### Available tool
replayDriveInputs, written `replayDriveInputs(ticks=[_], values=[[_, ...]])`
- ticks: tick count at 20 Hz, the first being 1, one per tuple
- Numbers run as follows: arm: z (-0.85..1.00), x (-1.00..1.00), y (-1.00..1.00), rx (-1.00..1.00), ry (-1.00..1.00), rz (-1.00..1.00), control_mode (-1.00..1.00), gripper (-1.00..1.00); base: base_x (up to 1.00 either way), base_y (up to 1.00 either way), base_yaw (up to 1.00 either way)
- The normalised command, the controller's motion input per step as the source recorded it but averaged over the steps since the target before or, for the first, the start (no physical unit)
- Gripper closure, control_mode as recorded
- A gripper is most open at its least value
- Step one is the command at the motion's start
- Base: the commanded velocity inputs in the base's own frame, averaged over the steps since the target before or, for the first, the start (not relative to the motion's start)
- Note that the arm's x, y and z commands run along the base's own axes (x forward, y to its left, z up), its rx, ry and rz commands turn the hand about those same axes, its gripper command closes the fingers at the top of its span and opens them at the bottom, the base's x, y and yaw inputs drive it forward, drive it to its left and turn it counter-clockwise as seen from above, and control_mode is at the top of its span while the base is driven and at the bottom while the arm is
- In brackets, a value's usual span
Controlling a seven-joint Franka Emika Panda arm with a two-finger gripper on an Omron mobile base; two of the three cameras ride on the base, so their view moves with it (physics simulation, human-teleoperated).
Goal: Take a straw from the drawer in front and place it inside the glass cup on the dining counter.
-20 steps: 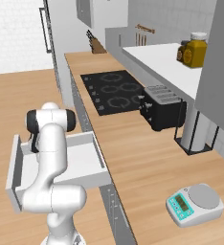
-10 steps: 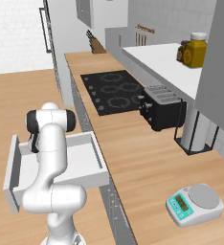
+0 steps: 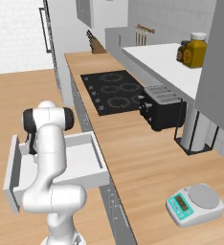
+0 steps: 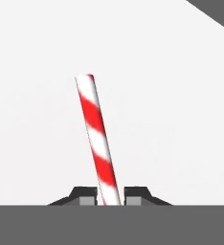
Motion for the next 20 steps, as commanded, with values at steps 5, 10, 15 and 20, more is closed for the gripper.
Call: replayDriveInputs(ticks=[5,10,15,20], values=[[1.00,-0.50,0.01,0.03,-0.15,-0.22,-1.00,1.00,0.00,0.00,0.00],[1.00,-0.30,0.01,0.07,-0.09,-0.33,-1.00,1.00,0.00,0.00,0.00],[1.00,-0.06,0.00,0.02,-0.03,-0.45,-1.00,1.00,0.00,0.00,0.00],[1.00,0.00,-0.01,0.00,0.00,-0.49,-1.00,1.00,0.00,0.00,0.00]])
